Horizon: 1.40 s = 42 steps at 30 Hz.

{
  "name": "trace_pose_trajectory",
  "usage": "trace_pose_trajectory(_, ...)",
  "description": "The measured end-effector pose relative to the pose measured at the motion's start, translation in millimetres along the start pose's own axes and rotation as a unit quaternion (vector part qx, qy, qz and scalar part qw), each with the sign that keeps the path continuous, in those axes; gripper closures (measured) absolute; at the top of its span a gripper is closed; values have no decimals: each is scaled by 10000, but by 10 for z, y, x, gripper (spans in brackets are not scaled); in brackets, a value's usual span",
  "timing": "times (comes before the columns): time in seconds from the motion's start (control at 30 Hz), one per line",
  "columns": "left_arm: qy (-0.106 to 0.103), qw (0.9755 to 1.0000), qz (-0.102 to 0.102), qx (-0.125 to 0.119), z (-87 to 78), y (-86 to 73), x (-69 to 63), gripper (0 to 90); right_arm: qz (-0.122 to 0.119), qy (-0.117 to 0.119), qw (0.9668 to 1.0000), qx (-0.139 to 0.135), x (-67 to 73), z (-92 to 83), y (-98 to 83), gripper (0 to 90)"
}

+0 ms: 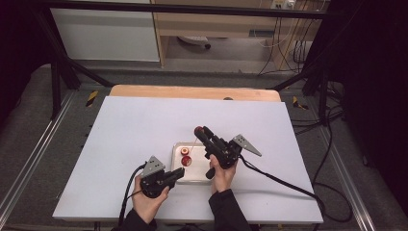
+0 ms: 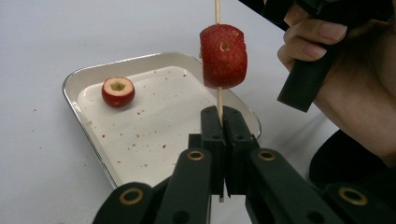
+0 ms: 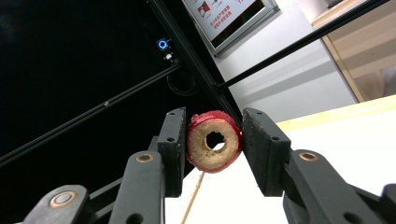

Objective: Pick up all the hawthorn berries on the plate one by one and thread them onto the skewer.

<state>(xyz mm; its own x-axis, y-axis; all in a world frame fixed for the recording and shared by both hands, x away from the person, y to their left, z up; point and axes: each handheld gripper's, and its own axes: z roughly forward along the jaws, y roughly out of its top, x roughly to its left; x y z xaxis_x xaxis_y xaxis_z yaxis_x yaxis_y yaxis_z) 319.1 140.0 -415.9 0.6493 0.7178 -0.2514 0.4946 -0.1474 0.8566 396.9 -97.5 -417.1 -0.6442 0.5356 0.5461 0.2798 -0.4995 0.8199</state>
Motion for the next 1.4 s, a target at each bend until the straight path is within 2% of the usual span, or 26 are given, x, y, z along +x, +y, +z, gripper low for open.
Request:
trace_pose_trajectory(0.2, 70, 9999, -27, -124, 23, 1, -27, 886, 57, 8, 10000, 20, 8, -4, -24, 615)
trace_pose_trajectory(0.33, 86, 9995, -177, -239, 59, 4, -67, 887, 77, 1, 10000, -50, 28, -12, -44, 615)
trace_pose_trajectory(0.5, 98, 9992, -217, -326, 104, 3, -118, 887, 65, 21, 10000, -73, 50, -29, -60, 616)
trace_pose_trajectory(0.8, 143, 9989, -257, -372, 138, 62, -96, 887, 165, 76, 9997, 189, 72, -55, -118, 617)
trace_pose_trajectory(1.07, 207, 9988, -206, -393, 150, 108, -35, 887, 217, 64, 9989, 406, 72, -57, -152, 618)
trace_pose_trajectory(1.13, 211, 9991, -177, -327, 165, 128, -30, 887, 247, 75, 9986, 472, 73, -61, -179, 618)
trace_pose_trajectory(1.2, 234, 9991, -140, -338, 173, 128, -31, 887, 204, 59, 9986, 478, 80, -66, -180, 618)
trace_pose_trajectory(1.4, 154, 9995, -81, -262, 171, 104, 17, 887, 209, 57, 9973, 702, 70, -64, -175, 606)
